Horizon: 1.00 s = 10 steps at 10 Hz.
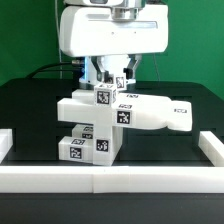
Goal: Assemble chair
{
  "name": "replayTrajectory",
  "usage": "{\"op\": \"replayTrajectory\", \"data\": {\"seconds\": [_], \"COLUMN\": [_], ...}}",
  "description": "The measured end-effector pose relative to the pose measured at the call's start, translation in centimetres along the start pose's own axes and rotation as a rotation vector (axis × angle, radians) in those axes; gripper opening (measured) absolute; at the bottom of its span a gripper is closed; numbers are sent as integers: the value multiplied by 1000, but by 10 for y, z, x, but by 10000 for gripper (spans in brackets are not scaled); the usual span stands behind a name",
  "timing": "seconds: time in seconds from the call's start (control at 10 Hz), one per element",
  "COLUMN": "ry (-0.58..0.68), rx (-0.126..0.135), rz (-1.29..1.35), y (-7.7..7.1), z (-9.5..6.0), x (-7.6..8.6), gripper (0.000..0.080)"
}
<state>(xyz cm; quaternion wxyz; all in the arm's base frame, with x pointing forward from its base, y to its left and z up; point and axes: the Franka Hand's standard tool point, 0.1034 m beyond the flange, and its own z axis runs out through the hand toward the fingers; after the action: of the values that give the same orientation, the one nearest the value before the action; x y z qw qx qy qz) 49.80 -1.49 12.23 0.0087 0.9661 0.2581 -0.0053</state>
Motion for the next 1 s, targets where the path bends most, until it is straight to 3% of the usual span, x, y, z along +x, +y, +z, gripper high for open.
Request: {"op": "replayTrajectory", "data": {"seconds": [0.1, 0.3, 1.0], "ry": [0, 0, 0], "rx": [0, 1, 1], "rz": [21, 51, 549], "y": [0, 0, -1], "z": [0, 0, 0], "x": [0, 0, 0], "gripper": [284, 284, 285]}}
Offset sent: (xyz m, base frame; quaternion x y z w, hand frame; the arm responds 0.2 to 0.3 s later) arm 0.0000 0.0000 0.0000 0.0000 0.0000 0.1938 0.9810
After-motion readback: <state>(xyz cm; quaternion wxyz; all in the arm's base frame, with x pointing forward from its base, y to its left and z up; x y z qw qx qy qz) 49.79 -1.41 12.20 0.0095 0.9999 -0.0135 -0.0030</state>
